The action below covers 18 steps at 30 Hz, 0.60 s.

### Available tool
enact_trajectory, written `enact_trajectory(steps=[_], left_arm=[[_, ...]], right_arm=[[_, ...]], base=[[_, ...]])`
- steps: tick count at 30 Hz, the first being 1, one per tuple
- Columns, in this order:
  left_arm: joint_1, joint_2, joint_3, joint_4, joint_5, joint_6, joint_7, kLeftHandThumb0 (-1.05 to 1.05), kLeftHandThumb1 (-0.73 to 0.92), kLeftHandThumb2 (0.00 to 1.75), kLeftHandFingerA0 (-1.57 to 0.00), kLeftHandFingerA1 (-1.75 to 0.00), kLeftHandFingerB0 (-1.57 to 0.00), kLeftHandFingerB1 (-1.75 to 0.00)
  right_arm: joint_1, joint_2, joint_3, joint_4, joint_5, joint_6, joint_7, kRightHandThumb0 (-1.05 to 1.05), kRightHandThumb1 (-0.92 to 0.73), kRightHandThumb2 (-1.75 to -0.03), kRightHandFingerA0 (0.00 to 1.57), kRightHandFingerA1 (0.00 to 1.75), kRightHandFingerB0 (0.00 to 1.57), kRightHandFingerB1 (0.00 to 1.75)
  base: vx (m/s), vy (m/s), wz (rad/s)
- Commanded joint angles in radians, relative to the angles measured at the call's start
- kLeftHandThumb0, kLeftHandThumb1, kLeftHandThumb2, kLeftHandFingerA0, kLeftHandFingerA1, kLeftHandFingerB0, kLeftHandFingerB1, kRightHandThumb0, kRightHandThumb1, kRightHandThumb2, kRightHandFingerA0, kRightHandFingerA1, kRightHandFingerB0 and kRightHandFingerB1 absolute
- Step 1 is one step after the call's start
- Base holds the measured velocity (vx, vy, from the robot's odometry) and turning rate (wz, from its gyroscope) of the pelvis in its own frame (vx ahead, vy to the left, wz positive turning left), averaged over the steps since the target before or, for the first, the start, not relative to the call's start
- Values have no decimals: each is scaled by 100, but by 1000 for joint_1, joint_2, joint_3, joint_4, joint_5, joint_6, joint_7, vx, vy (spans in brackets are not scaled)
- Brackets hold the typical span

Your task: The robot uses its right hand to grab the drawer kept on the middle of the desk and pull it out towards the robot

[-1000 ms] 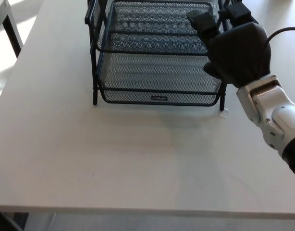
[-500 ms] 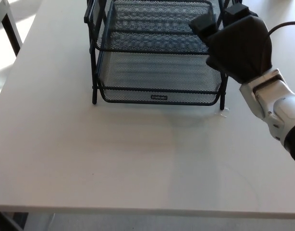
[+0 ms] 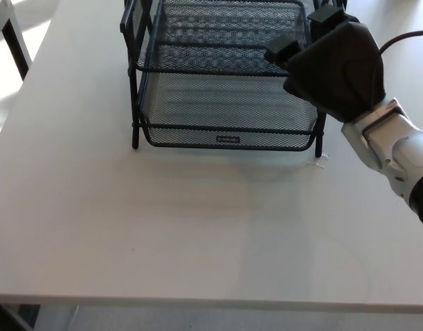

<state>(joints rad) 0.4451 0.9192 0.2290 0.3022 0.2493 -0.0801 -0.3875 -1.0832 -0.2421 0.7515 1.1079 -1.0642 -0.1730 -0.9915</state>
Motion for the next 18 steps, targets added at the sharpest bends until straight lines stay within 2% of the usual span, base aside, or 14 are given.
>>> enact_trajectory(steps=[1, 2, 5, 6, 8, 9, 11, 14, 15, 17, 18], left_arm=[[-10, 16, -17, 43, 32, -55, 22, -37, 76, 63, -56, -93, -53, -56], [-9, 14, -10, 43, 18, -56, 13, -39, 82, 64, -54, -89, -52, -55], [-9, 28, -24, 49, 41, -78, 22, -37, 80, 63, -53, -88, -51, -56], [-17, 16, -17, 62, 23, -71, 19, -36, 77, 63, -55, -85, -53, -51], [-23, 23, -27, 78, 35, -94, 23, -38, 78, 63, -53, -87, -51, -52], [-19, 5, -3, 51, -4, -38, -3, -43, 88, 66, -53, -91, -52, -56], [-10, -13, 23, 25, -33, 0, -13, -44, 92, 71, -55, -92, -54, -61], [13, 19, 0, 11, 40, -51, 15, -39, 82, 64, -54, -99, -52, -61], [13, -18, 42, -5, -41, -5, -20, -36, 86, 64, -54, -99, -55, -60], [13, 18, 0, 14, 49, -53, 19, -37, 76, 62, -53, -89, -54, -59], [14, 19, 1, 18, 50, -67, 25, -35, 72, 62, -57, -93, -54, -57]], right_arm=[[-1, -20, 6, -4, -9, -17, -80, -53, -53, -56, 86, 114, 90, 61], [5, -23, 4, -9, -5, -25, -93, -53, -53, -56, 84, 120, 91, 62], [9, -25, 4, -10, -6, -25, -107, -54, -52, -58, 84, 122, 93, 62], [12, -29, 9, -9, -16, -16, -138, -54, -52, -57, 84, 125, 93, 61], [17, -32, 14, -14, -22, -8, -141, -55, -53, -57, 86, 119, 92, 63], [23, -35, 16, -18, -23, -9, -143, -54, -51, -57, 85, 124, 92, 64], [32, -38, 15, -28, -20, -8, -137, -55, -51, -57, 84, 126, 92, 64], [59, -46, 13, -59, -19, -1, -134, -55, -49, -58, 84, 125, 91, 63], [77, -51, 11, -77, -19, -5, -148, -55, -53, -56, 82, 127, 90, 63], [102, -59, 5, -106, -17, -4, -160, -53, -53, -57, 84, 124, 92, 63], [108, -62, 5, -114, -19, -3, -166, -53, -53, -57, 85, 124, 92, 63]], base=[[0, 0, 0], [0, 0, 0], [0, 0, 0], [0, 0, 0], [0, 0, 0], [0, 0, 0], [0, 0, 0], [0, 0, 0], [0, 0, 0], [0, 0, 0], [0, 0, 0]])
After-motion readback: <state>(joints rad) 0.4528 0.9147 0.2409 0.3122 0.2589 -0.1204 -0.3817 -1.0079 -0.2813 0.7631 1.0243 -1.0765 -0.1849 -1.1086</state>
